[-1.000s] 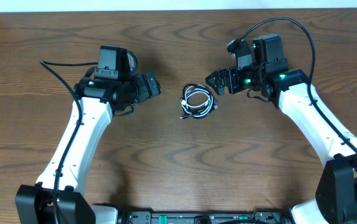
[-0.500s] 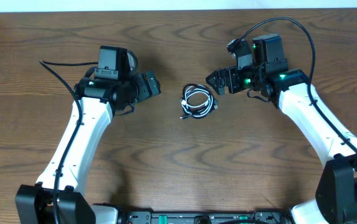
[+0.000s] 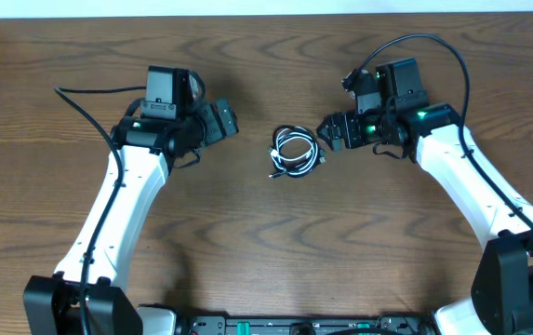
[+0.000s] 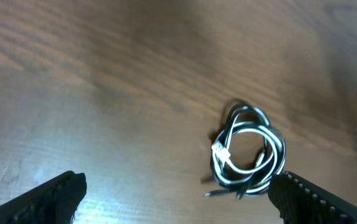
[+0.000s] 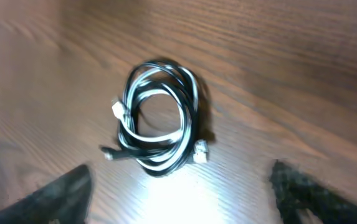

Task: Untangle cables
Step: 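Lower both grippers onto opposite sides of the cable coil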

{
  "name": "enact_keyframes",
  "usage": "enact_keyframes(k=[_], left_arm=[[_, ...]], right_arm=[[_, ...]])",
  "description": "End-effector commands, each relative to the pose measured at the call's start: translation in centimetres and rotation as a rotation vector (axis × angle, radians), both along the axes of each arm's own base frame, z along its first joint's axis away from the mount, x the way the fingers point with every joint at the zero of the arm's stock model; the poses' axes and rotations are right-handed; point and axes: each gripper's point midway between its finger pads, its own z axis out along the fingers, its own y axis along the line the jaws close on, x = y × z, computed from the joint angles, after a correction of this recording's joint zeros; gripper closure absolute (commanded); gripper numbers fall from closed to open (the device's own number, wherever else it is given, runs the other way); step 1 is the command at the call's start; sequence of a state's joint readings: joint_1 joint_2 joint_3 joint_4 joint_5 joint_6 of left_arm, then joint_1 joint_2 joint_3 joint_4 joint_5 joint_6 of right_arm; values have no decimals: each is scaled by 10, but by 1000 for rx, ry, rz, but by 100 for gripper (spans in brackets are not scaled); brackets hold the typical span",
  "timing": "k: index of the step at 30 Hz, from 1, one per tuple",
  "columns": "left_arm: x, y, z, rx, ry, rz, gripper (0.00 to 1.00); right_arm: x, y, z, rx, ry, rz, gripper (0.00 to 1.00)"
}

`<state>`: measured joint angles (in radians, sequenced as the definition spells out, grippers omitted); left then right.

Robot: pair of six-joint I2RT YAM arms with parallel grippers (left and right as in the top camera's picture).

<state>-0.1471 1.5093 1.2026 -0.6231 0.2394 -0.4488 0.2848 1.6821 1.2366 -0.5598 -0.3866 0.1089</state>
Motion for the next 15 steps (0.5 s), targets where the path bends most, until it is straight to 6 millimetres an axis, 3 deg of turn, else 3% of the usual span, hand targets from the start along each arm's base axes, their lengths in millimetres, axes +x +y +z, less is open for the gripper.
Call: enact_keyframes(k=[1,5,6,8,9,10,12,13,15], left_arm=[[-9,-8,-8,-23,43,-29,7],[-27,-20,-18,-11,119,-67,2],[-31,-23,-20,-8,137,-78,2],[-40,-31,-26,1,170,-104,4],[-43,-36,-28,5,181,-121,16],[-45,-41,-31,9,185,-138,32],[-49,-53,-38,23,205,-174,57],[-50,-57,-41,26,211,-187,64],[-53,-63,-47,39,224,-206,67]], right_arm=[[-7,-2,-17,-22,29,-3,36],[-7,-4,-31,2,40,-59,48],[-7,-4,-34,12,41,-73,55],[-6,-3,-40,30,34,-97,80],[-5,-3,-43,40,28,-108,92],[-4,-3,-46,51,19,-120,99],[-2,-3,-52,72,2,-142,99],[-3,-3,-55,85,2,-156,99],[-3,-3,-59,108,9,-188,99]])
